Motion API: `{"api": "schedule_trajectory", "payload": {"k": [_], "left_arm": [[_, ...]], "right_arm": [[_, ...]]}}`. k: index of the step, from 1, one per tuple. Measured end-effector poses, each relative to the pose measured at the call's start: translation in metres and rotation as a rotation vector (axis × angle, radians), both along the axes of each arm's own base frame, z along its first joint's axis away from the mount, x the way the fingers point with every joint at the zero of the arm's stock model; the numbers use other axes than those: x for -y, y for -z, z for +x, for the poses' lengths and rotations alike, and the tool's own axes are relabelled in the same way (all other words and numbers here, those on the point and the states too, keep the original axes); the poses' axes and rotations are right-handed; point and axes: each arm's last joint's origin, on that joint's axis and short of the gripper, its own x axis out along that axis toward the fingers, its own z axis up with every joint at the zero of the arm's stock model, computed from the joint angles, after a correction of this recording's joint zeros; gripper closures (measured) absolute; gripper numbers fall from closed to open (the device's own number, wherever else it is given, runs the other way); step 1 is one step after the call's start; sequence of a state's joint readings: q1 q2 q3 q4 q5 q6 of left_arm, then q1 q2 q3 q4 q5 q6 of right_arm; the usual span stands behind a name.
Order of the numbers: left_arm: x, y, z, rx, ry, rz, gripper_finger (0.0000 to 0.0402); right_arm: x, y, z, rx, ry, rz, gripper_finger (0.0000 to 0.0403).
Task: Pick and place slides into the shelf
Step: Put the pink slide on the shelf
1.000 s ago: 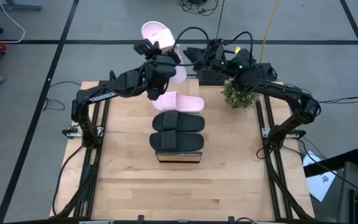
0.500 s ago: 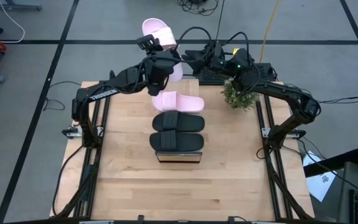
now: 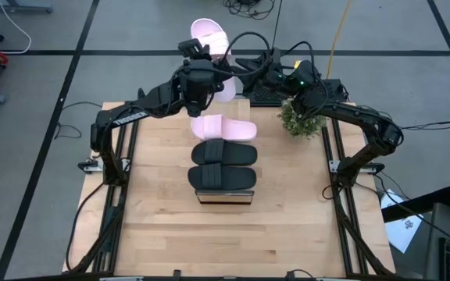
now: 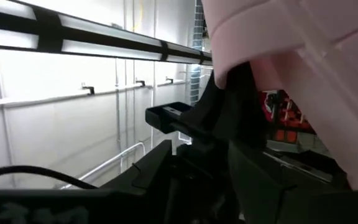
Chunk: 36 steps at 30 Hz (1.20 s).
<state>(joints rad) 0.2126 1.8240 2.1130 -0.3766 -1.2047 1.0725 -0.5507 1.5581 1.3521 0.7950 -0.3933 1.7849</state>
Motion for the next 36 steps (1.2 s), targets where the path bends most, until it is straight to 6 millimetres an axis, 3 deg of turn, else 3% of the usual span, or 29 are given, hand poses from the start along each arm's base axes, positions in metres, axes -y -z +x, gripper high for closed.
{"api": "schedule_trajectory", "payload": {"k": [9, 18, 36], "left_arm": [[-0.003, 0.016, 0.019, -0.081, -0.010, 0.008, 0.0401], [-0.002, 0.017, 0.020, -0.074, -0.029, 0.009, 0.0401], [0.017, 0.013, 0.026, -0.096, 0.059, 0.033, 0.0401]], "right_arm": [[0.006, 0.004, -0.001, -0.031, 0.007, 0.088, 0.0254], [0.010, 0.006, -0.002, -0.053, 0.031, 0.078, 0.0254], [0.029, 0.007, -0.013, -0.053, 0.165, 0.066, 0.0254]]}}
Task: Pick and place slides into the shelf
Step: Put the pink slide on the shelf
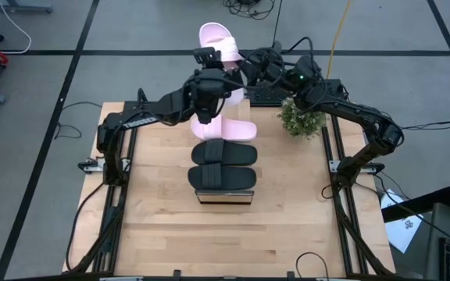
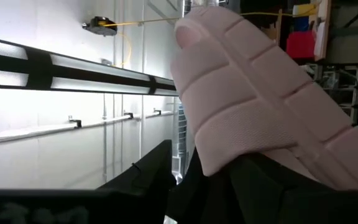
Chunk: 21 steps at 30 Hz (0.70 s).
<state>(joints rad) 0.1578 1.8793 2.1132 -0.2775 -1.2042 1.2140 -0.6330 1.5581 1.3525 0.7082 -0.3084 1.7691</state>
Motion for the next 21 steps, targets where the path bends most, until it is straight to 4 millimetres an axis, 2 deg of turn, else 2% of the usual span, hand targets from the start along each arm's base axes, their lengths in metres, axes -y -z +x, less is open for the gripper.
{"api": "schedule_trajectory", "payload": {"k": [9, 13, 18, 21], "left_arm": [[0.010, 0.000, 0.003, 0.013, 0.068, -0.005, 0.0401], [0.013, 0.001, 0.004, 0.039, 0.093, -0.015, 0.0401], [0.014, 0.001, 0.005, 0.045, 0.104, -0.018, 0.0401], [0.014, 0.001, 0.005, 0.061, 0.112, -0.024, 0.0401]], "right_arm": [[0.001, -0.001, -0.001, -0.013, 0.049, -0.066, 0.0267], [0.001, -0.001, -0.001, -0.022, 0.071, -0.098, 0.0310], [0.001, -0.002, -0.002, -0.024, 0.115, -0.150, 0.0386], [0.001, -0.002, -0.002, -0.032, 0.130, -0.177, 0.0392]]}}
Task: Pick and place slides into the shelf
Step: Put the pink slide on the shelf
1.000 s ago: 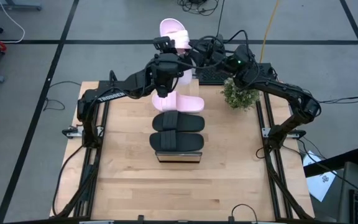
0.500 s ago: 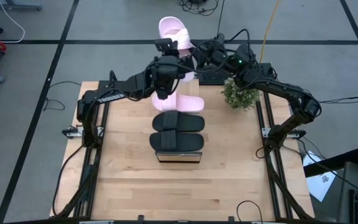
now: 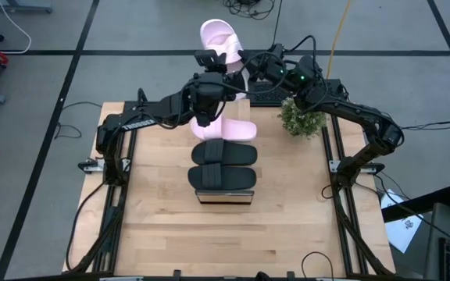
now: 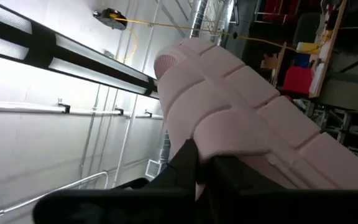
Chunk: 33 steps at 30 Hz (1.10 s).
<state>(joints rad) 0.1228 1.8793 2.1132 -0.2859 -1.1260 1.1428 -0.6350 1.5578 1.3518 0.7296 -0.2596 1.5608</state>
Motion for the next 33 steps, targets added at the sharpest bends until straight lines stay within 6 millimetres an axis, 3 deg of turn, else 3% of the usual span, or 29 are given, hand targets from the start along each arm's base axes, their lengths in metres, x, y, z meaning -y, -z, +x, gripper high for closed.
{"api": "schedule_trajectory", "payload": {"k": [5, 11, 18, 23, 33], "left_arm": [[0.004, 0.000, 0.001, 0.006, 0.009, -0.002, 0.0397], [0.013, 0.000, 0.003, 0.044, 0.031, -0.015, 0.0362], [0.034, 0.002, 0.006, 0.024, 0.085, -0.011, 0.0325], [0.047, 0.001, 0.006, 0.026, 0.072, -0.007, 0.0321], [0.072, -0.009, -0.011, 0.002, -0.151, 0.019, 0.0321]], "right_arm": [[0.000, 0.000, 0.000, -0.013, 0.020, -0.045, 0.0398], [0.003, 0.000, -0.002, -0.032, 0.045, -0.077, 0.0400], [0.013, 0.000, -0.008, -0.029, 0.167, -0.083, 0.0401], [0.016, 0.000, -0.011, -0.036, 0.132, -0.099, 0.0402], [0.030, -0.001, -0.028, -0.101, 0.003, -0.260, 0.0402]]}}
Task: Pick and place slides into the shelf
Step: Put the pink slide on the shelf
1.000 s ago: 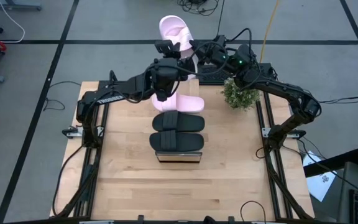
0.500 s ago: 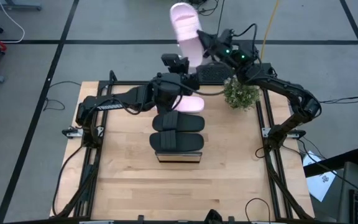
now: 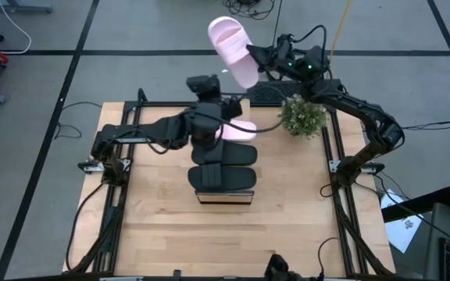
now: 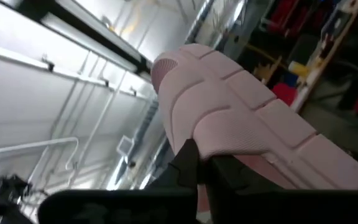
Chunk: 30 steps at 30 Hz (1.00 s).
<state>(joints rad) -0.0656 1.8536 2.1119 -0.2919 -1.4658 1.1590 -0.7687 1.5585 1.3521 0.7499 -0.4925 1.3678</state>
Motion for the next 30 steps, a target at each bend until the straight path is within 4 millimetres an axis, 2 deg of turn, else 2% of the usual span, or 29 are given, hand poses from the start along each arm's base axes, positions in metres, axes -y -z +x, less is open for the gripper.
{"api": "schedule_trajectory", "payload": {"k": [5, 13, 18, 24, 27, 30], "left_arm": [[0.006, -0.024, -0.028, 0.104, -0.023, -0.011, 0.0321], [0.002, -0.056, -0.069, 0.241, -0.039, -0.027, 0.0321], [-0.001, -0.068, -0.087, 0.321, -0.046, -0.036, 0.0321], [-0.003, -0.075, -0.099, 0.378, -0.048, -0.043, 0.0321], [-0.003, -0.076, -0.100, 0.380, -0.049, -0.044, 0.0321], [-0.003, -0.075, -0.100, 0.377, -0.048, -0.043, 0.0321]], "right_arm": [[0.009, 0.006, -0.008, -0.091, -0.104, -0.008, 0.0402], [0.013, 0.012, -0.014, -0.185, -0.266, -0.009, 0.0403], [0.010, -0.004, -0.013, -0.238, -0.327, -0.079, 0.0403], [0.006, -0.041, -0.014, -0.292, -0.305, -0.233, 0.0403], [0.006, -0.049, -0.006, -0.323, -0.369, -0.266, 0.0403], [0.008, -0.049, 0.012, -0.326, -0.484, -0.268, 0.0403]]}}
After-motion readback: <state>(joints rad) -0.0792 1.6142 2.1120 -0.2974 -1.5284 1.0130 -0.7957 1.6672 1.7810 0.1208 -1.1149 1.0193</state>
